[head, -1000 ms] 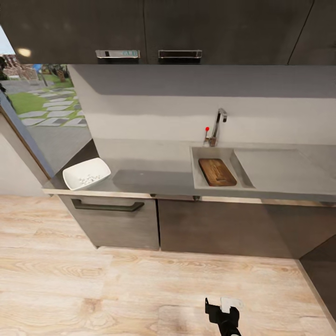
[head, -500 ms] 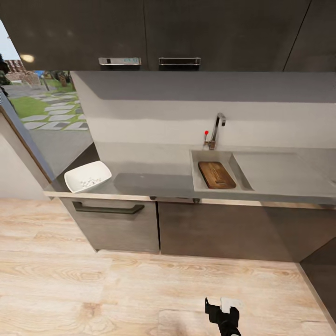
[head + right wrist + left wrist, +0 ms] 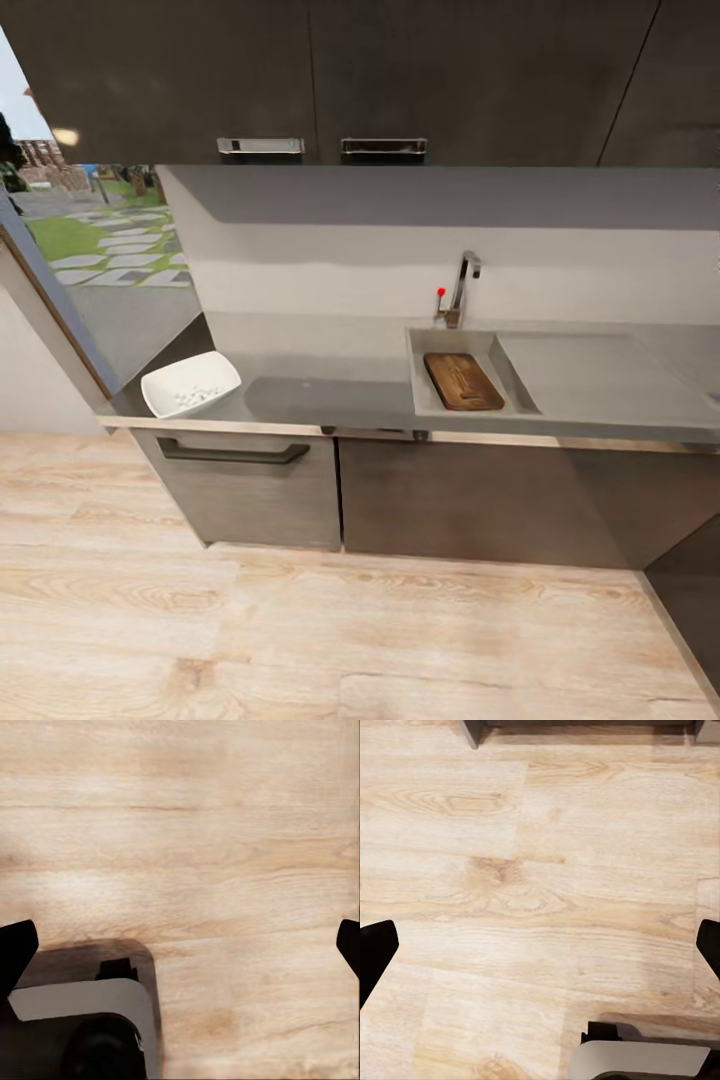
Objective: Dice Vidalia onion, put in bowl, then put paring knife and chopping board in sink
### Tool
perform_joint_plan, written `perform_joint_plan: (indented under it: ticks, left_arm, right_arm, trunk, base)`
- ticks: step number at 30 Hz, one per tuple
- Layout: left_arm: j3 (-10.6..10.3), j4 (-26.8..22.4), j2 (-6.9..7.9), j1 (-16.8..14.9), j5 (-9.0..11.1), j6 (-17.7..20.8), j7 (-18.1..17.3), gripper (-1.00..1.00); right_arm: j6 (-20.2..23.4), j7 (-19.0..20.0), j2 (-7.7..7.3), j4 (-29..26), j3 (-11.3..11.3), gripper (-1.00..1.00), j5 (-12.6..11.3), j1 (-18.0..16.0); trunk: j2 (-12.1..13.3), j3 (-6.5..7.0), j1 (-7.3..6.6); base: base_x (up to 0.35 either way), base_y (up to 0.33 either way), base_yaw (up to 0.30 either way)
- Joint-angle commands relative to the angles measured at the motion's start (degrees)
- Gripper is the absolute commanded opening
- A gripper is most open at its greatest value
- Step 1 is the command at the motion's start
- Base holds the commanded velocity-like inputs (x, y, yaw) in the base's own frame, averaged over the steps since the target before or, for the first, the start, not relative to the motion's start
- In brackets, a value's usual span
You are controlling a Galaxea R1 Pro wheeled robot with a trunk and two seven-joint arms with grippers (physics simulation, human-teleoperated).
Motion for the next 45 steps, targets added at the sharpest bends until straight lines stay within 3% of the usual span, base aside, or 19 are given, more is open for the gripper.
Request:
perform_joint_plan:
  ticks: [1, 7, 10, 12, 14, 16, 20, 33, 45]
  left_arm:
    - [-0.51, -0.05, 0.09, -0.03, 0.37, -0.09, 0.59, 1.00]
    - [-0.50, 1.46, 0.09, -0.09, 0.46, 1.02, 6.33, 1.00]
    - [-0.45, 2.30, 0.02, -0.11, 0.48, 6.69, 7.23, 1.00]
    - [-0.46, 2.42, -0.61, -0.11, 0.57, 16.34, 7.23, 1.00]
    - [-0.49, 3.43, -1.79, -0.11, 0.63, 19.66, 7.10, 1.00]
    - [-0.53, 8.42, -3.15, -0.11, 0.65, 21.00, 6.56, 1.00]
    - [-0.69, 16.92, -5.44, -0.11, 0.64, 21.10, 2.50, 1.00]
    - [-0.91, 28.85, -5.63, -0.11, 0.65, 20.89, 1.26, 1.00]
    - [-0.94, 29.84, -5.63, -0.11, 0.57, 20.89, 1.25, 1.00]
  right_arm:
    - [-0.08, -0.10, 0.02, 0.03, 0.65, 1.00, -0.35, 1.33]
    - [1.30, 2.61, 0.08, 0.05, 0.67, 1.00, 0.02, 7.35]
    - [4.04, 5.56, 0.13, 0.05, 0.67, 1.00, 0.04, 8.15]
    - [6.88, 12.36, -0.11, 0.05, 0.62, 1.00, 0.04, 8.33]
    - [7.37, 14.44, -0.18, 0.00, 0.59, 1.00, 0.04, 8.35]
    - [7.55, 15.25, -0.09, -0.08, 0.58, 1.00, 0.04, 8.36]
    - [7.60, 15.49, 0.07, -0.12, 0.54, 1.00, 0.04, 8.37]
    - [7.63, 14.42, 0.10, -0.37, 0.17, 1.00, -0.27, 8.36]
    - [7.53, 14.23, 0.28, -0.47, 0.08, 1.00, -0.45, 8.38]
  trunk:
    - [-0.05, 0.05, 0.02]
    - [-0.05, 0.61, 0.02]
    - [-0.05, 0.88, 0.02]
    - [-0.05, 1.07, 0.02]
    - [-0.05, 1.25, 0.02]
    - [-0.05, 1.43, 0.02]
    - [-0.05, 1.80, 0.02]
    - [-0.05, 3.00, 0.02]
    - [-0.05, 4.11, 0.02]
  base:
    - [0.000, 0.000, 0.000]
    - [0.000, 0.000, 0.000]
    - [0.000, 0.000, 0.000]
    - [0.000, 0.000, 0.000]
    - [0.000, 0.000, 0.000]
    - [0.000, 0.000, 0.000]
    - [0.000, 0.000, 0.000]
    - [0.000, 0.000, 0.000]
    - [0.000, 0.000, 0.000]
